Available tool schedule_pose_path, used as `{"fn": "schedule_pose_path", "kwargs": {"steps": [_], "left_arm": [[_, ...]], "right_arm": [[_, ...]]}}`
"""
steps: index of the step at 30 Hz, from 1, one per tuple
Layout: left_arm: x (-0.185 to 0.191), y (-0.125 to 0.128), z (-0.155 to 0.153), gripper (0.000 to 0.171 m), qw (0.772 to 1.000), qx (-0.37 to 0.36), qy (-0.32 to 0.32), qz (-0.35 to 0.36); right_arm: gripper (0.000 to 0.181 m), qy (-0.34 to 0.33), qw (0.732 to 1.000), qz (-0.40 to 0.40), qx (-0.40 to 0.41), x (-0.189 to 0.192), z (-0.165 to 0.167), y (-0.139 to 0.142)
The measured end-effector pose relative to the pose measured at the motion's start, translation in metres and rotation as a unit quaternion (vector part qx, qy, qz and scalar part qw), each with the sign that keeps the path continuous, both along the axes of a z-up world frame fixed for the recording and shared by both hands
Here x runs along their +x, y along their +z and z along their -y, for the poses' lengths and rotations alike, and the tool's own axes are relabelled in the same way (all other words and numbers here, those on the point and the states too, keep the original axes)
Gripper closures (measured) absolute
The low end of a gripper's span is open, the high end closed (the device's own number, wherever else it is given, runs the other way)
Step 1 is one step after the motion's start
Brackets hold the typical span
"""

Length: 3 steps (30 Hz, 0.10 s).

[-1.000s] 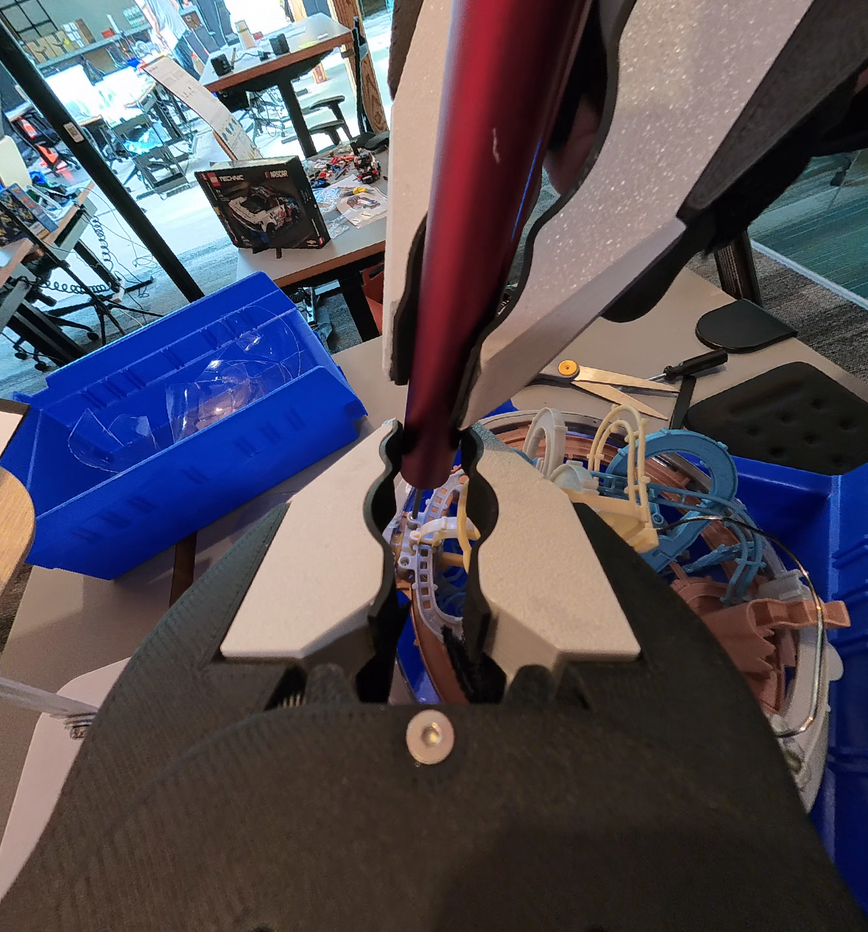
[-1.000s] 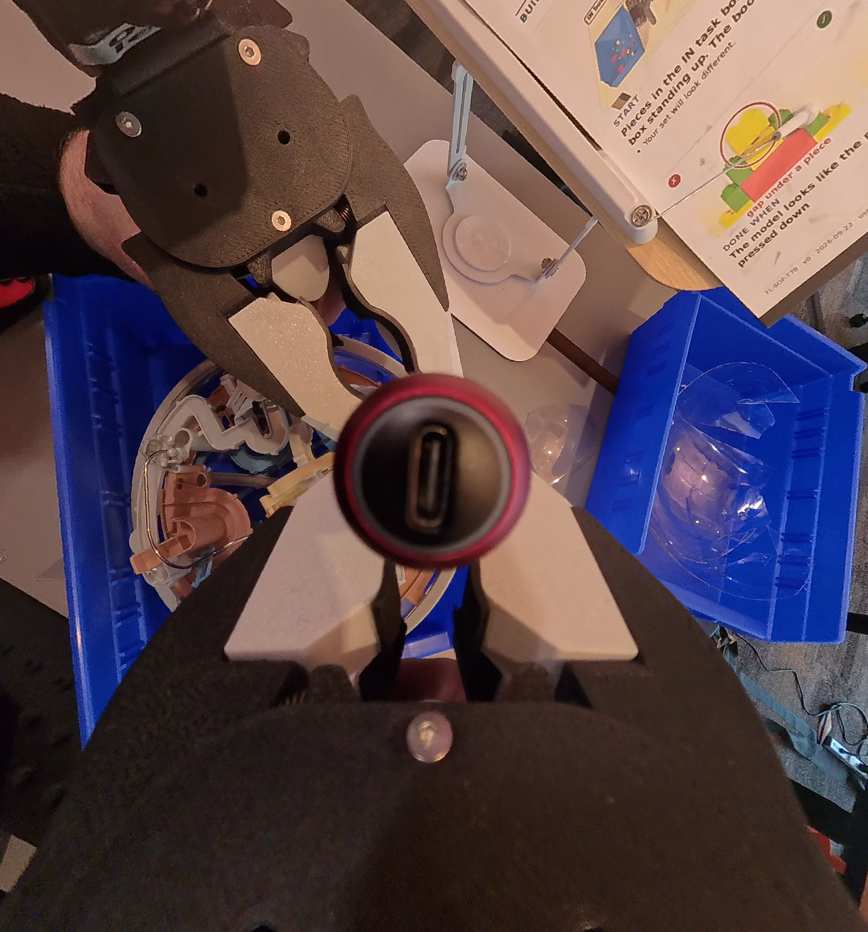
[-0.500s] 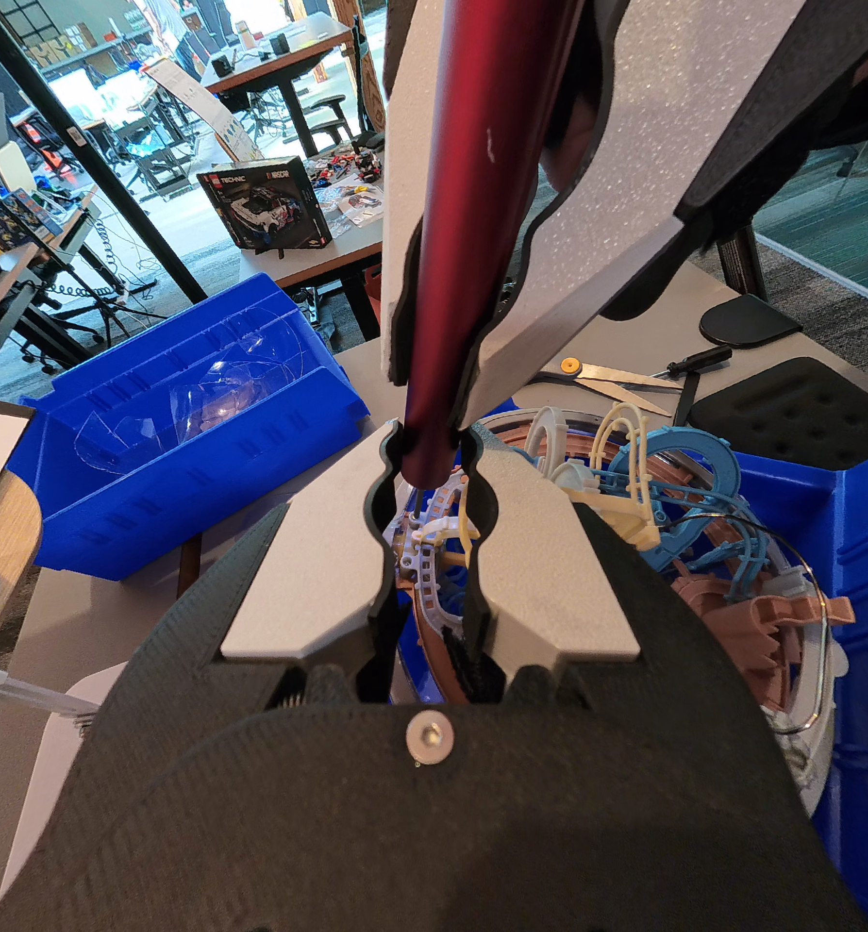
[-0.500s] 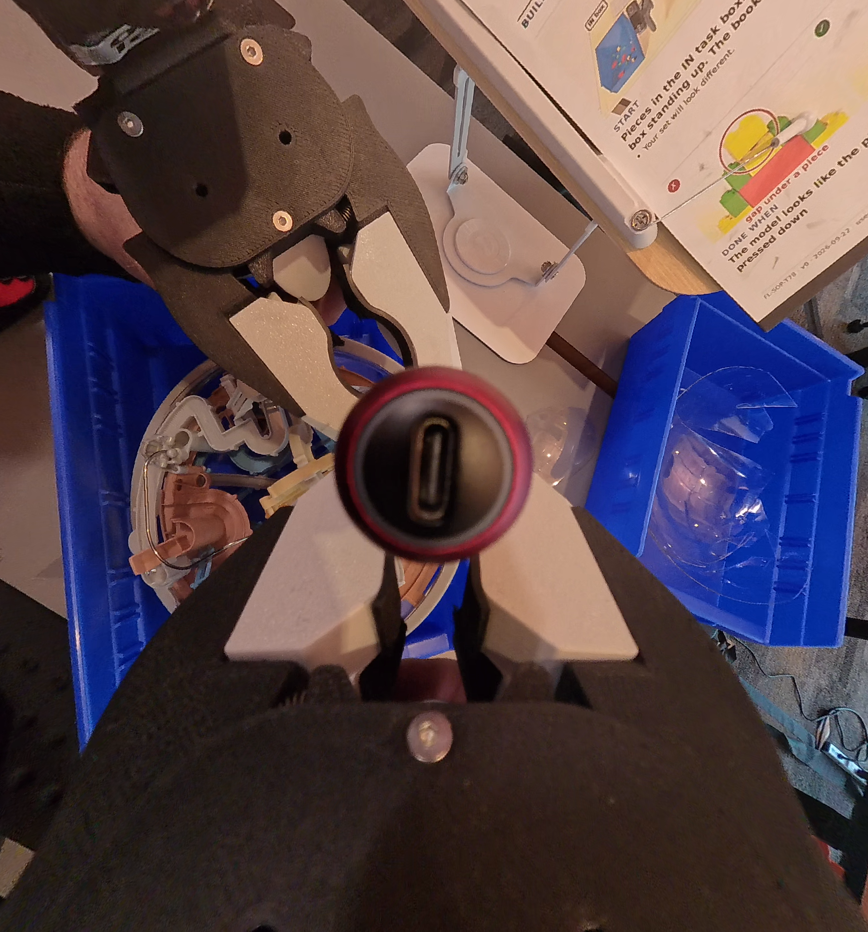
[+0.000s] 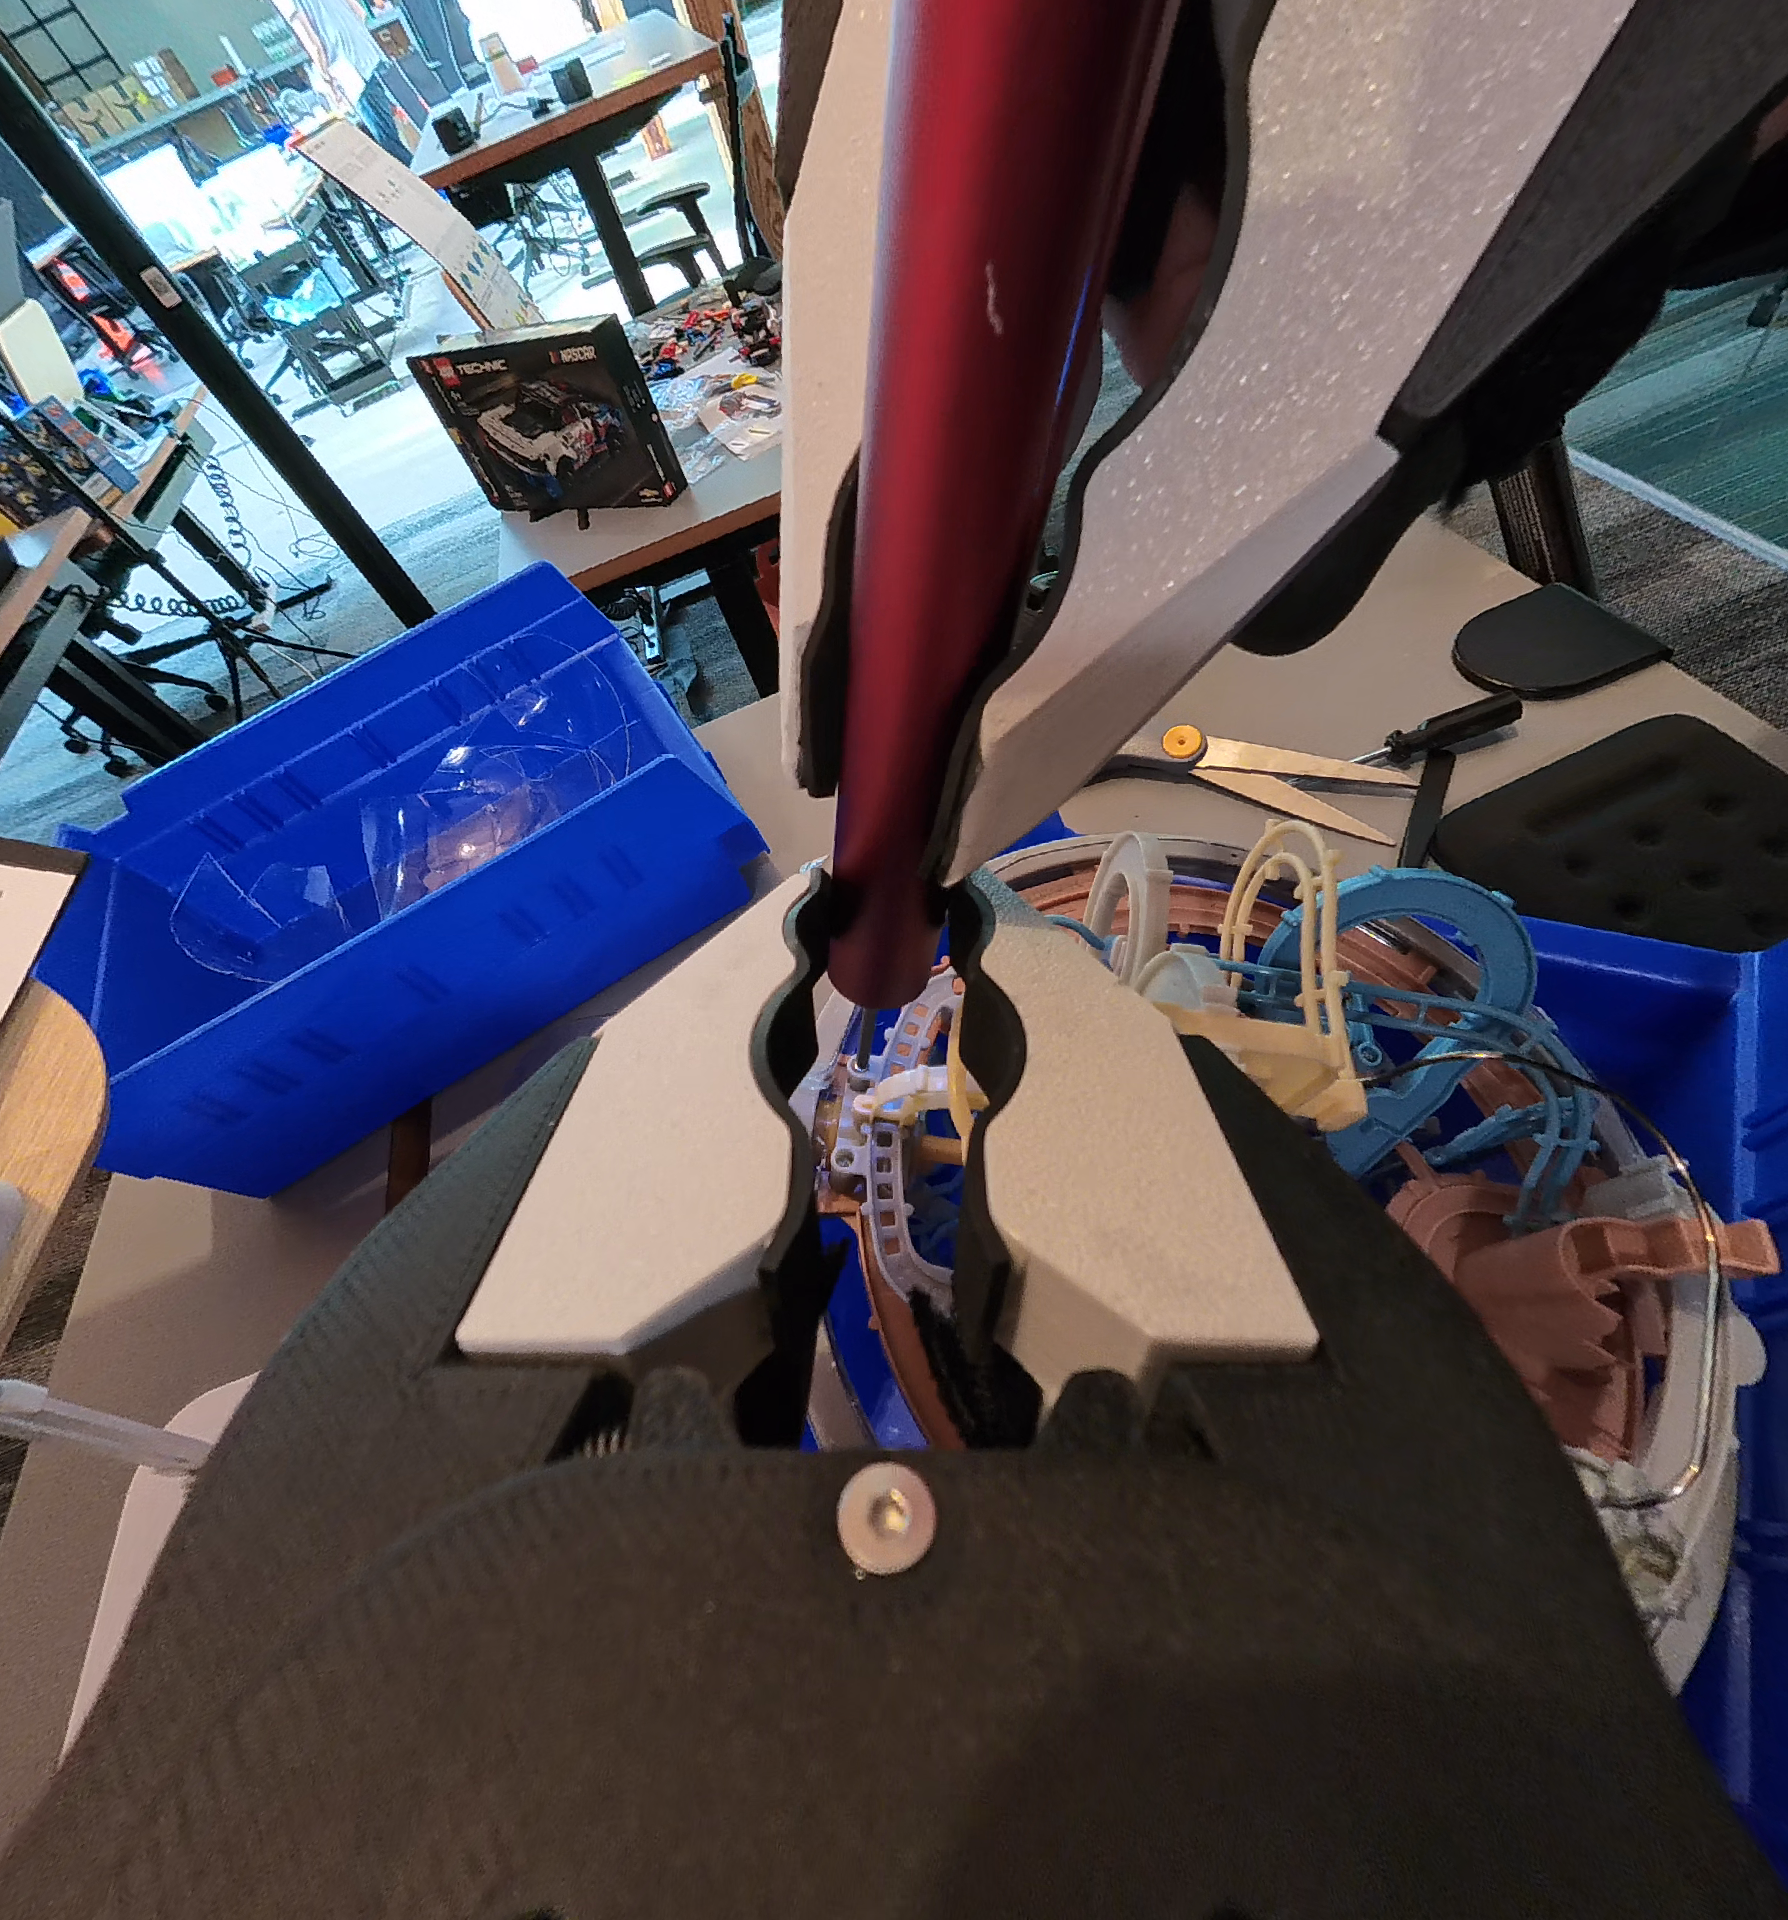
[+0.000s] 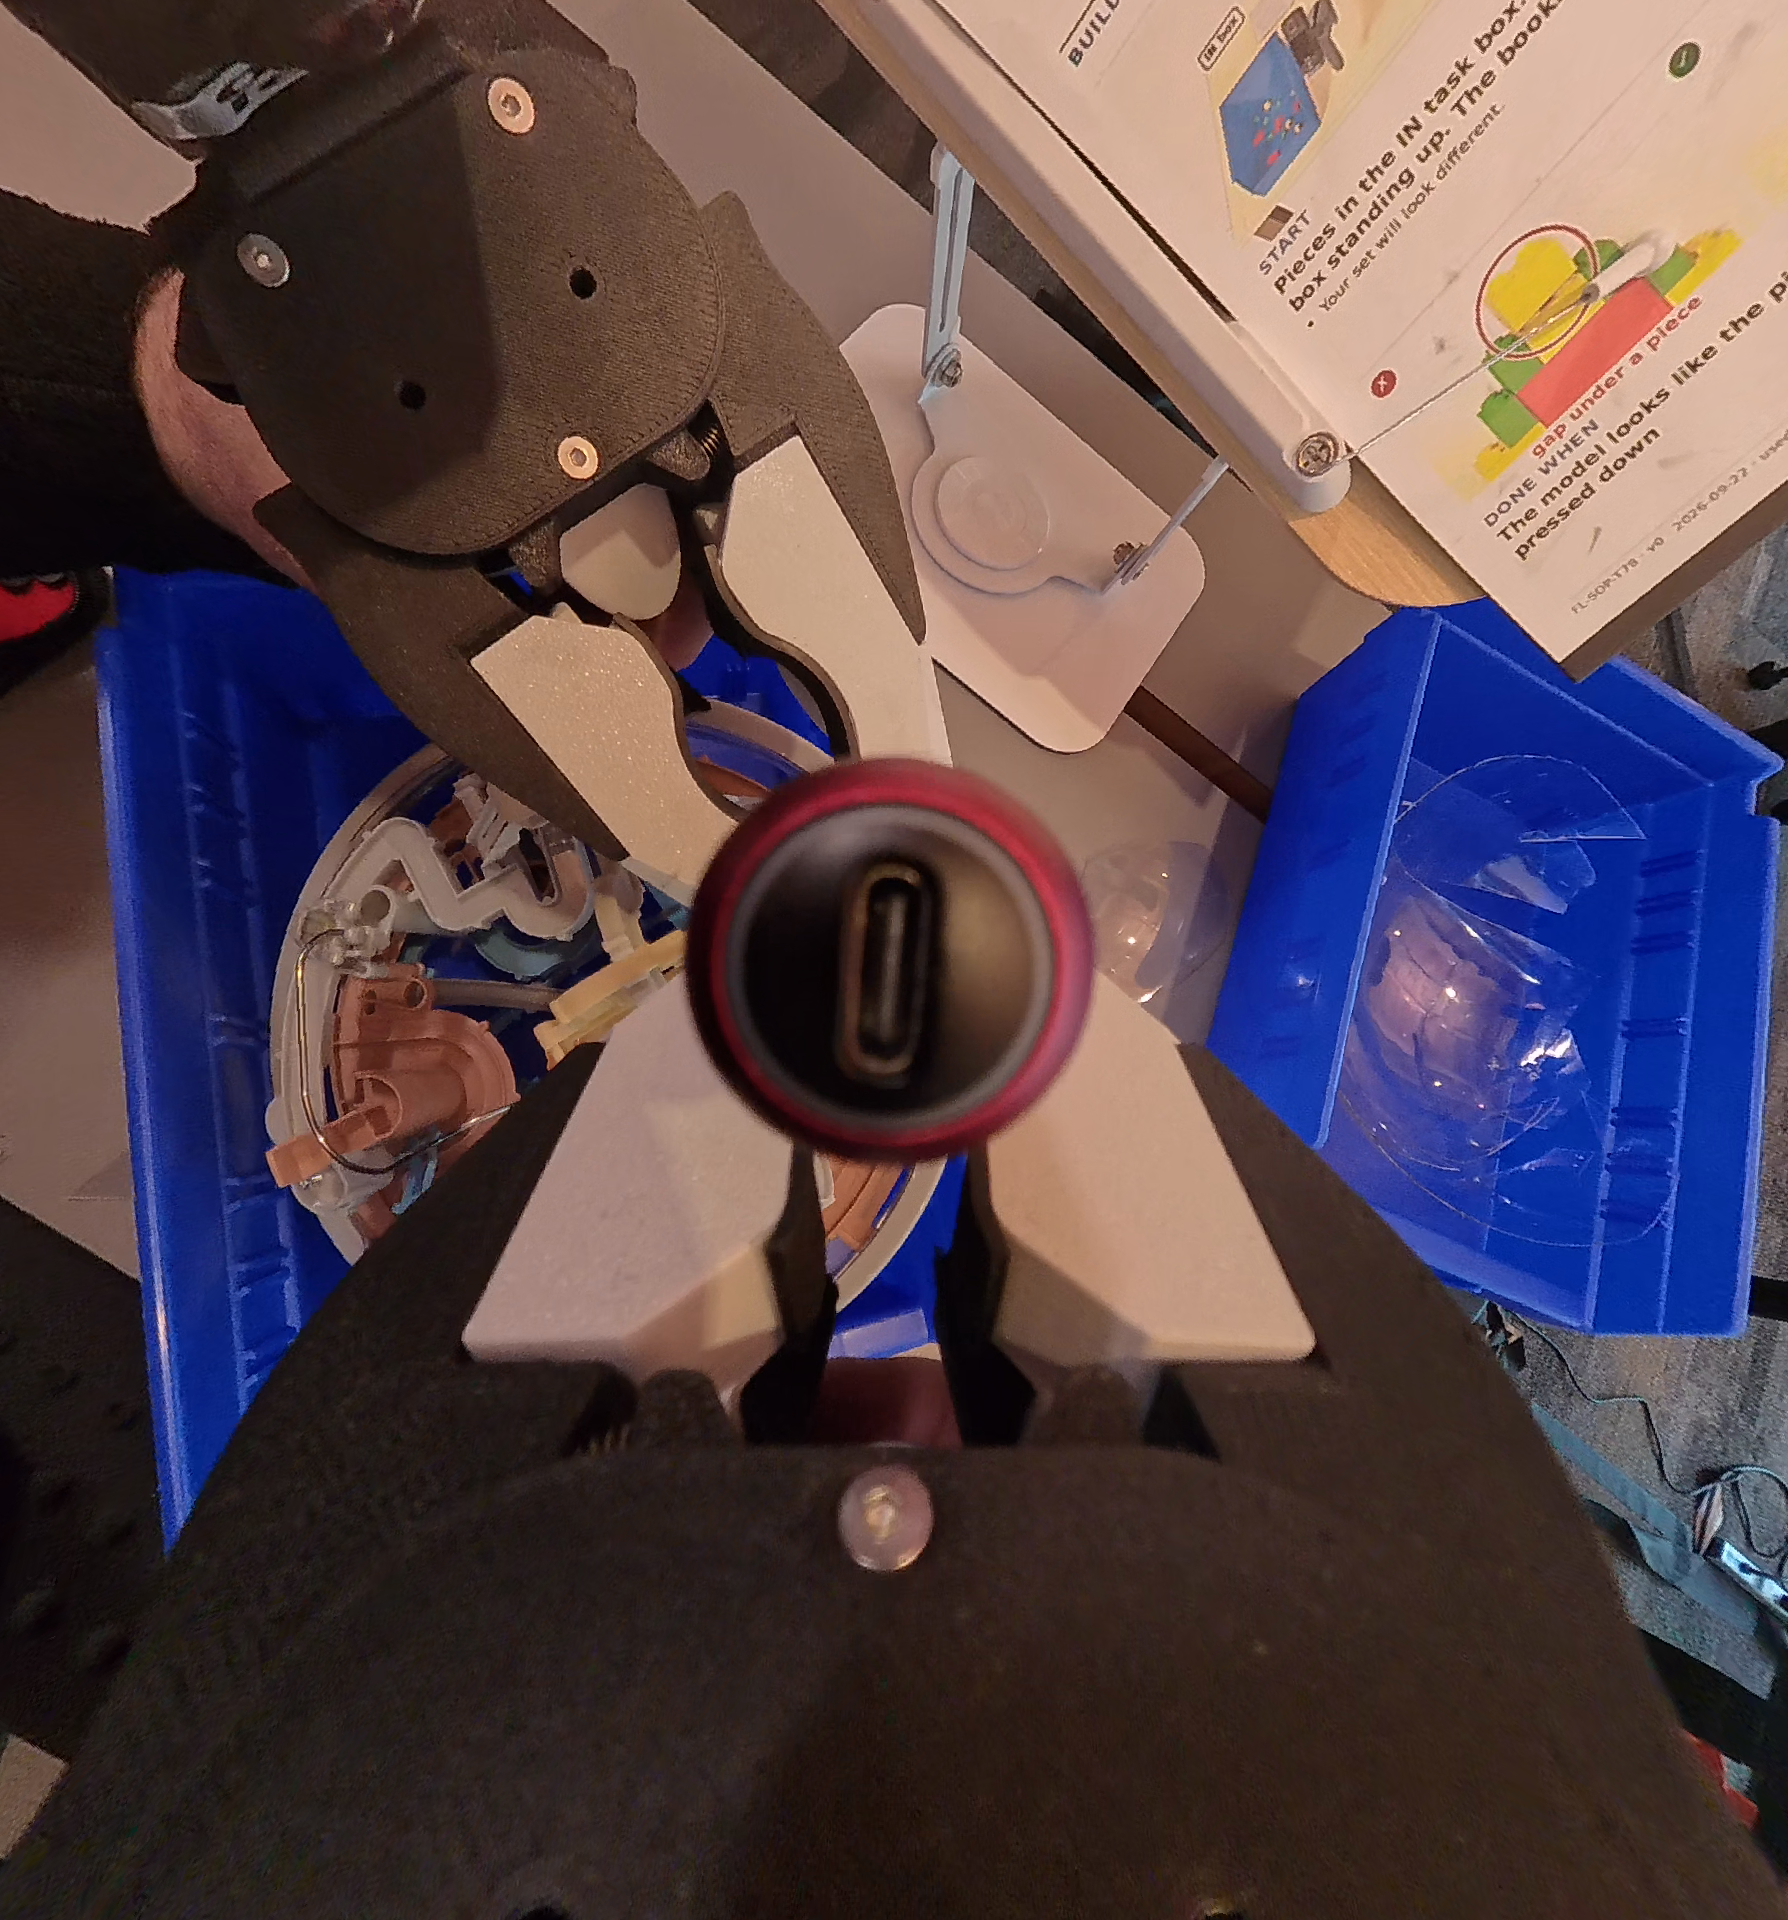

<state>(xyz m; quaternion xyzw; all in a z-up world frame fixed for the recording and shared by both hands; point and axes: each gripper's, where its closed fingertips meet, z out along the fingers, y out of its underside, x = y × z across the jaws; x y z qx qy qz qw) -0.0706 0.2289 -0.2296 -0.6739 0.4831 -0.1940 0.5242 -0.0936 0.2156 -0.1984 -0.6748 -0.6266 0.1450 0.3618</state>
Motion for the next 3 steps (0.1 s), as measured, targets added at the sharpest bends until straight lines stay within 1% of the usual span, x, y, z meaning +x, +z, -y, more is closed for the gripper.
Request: {"fn": "schedule_pose_path", "kwargs": {"steps": [1,3], "left_arm": [[0.0000,0.0002,-0.0002,0.151,1.000,0.001,0.000,0.001],[0.0000,-0.0001,-0.0005,0.151,1.000,0.000,0.000,0.000]], "right_arm": [[0.162,0.000,1.000,-0.001,-0.001,0.0000,-0.0001,0.0001],[0.162,0.000,1.000,-0.001,-0.001,0.0001,-0.0004,-0.0001]]}}
